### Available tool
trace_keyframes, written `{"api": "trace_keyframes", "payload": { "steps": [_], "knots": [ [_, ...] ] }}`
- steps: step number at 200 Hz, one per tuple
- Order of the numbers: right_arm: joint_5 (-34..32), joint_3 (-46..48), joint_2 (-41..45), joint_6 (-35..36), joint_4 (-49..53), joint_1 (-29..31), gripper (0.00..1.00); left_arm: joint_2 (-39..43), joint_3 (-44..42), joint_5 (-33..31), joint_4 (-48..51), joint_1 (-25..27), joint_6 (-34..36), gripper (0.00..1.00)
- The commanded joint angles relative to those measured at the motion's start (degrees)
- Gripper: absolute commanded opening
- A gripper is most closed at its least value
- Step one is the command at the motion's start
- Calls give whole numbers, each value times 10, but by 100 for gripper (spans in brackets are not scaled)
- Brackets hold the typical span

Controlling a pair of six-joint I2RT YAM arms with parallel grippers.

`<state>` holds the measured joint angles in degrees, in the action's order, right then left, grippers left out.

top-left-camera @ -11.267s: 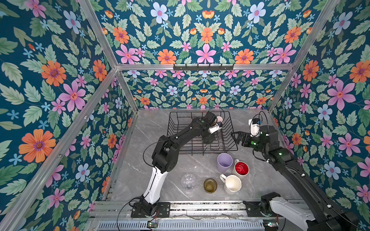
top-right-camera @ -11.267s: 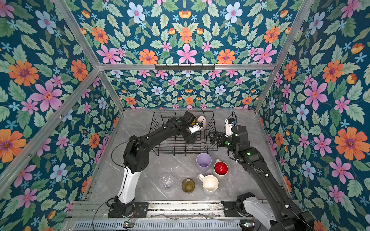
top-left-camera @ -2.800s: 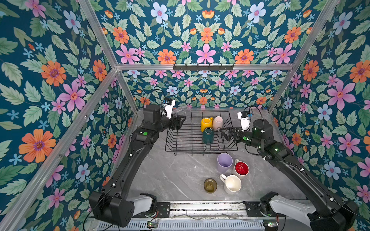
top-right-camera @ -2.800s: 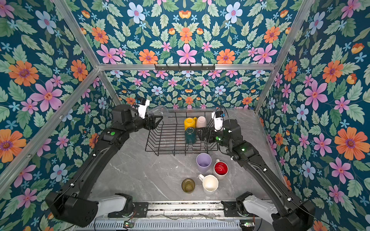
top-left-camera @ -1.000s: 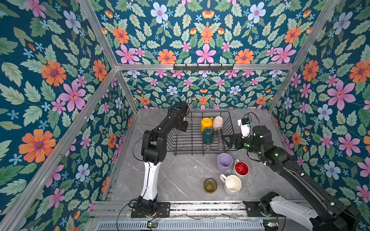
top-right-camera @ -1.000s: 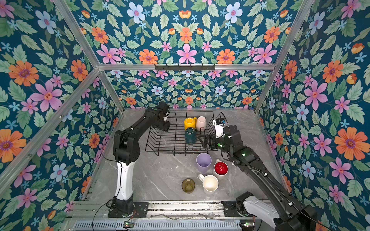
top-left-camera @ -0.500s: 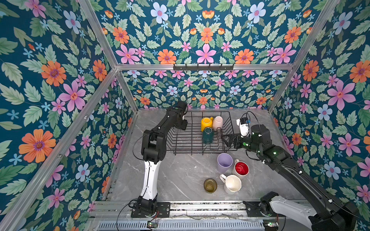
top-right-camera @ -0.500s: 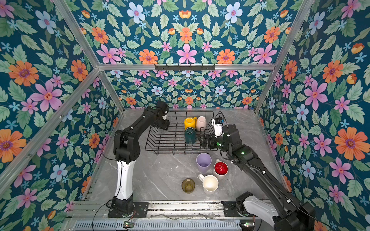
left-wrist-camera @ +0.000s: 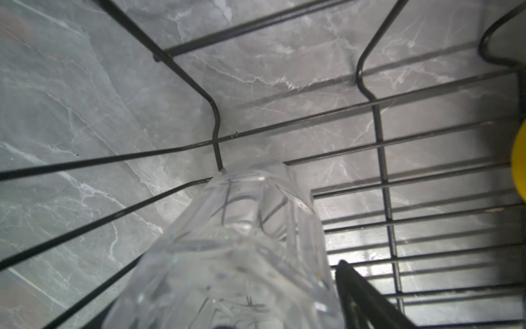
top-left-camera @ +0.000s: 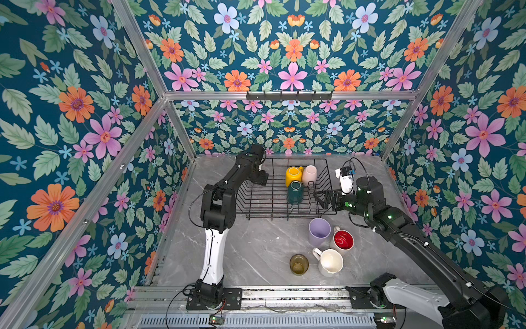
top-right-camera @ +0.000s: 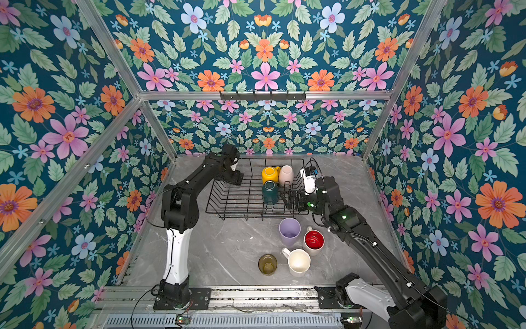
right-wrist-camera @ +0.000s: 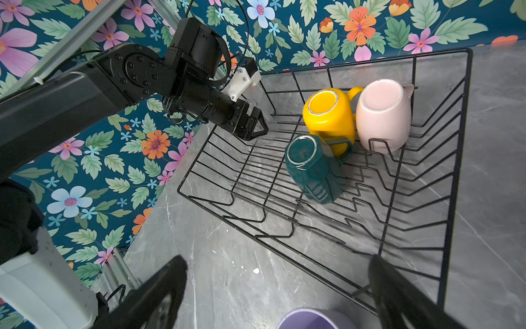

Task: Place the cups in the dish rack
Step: 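Open the left gripper and raise it off the clear tumbler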

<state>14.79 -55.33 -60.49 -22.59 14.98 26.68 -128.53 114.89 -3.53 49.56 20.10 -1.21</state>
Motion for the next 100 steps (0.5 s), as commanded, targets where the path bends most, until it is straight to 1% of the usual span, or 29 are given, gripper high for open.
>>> {"api": "trace_keyframes", "payload": {
  "steps": [1, 20, 38, 48, 52, 80, 100],
  "knots": [
    [3, -3, 0, -6, -10, 0, 98, 7, 0, 2, 0, -1, 2, 92],
    [2, -2, 1, -6, -10, 0, 98, 15, -1, 1, -3, 0, 2, 96],
    [2, -2, 1, -7, -10, 0, 98, 30, -6, 6, -7, 0, 0, 97],
    [2, -2, 0, -7, -10, 0, 98, 42, -11, 10, -7, 0, -1, 99],
    [2, -2, 1, -6, -11, 0, 98, 47, -14, 11, -24, 0, -2, 99],
    [1, -3, 2, -6, -11, 0, 98, 98, -41, 18, -55, 0, -7, 99],
    [-4, -3, 1, -4, -8, 0, 98, 152, -73, 20, -84, -1, -16, 99]
  ]
}}
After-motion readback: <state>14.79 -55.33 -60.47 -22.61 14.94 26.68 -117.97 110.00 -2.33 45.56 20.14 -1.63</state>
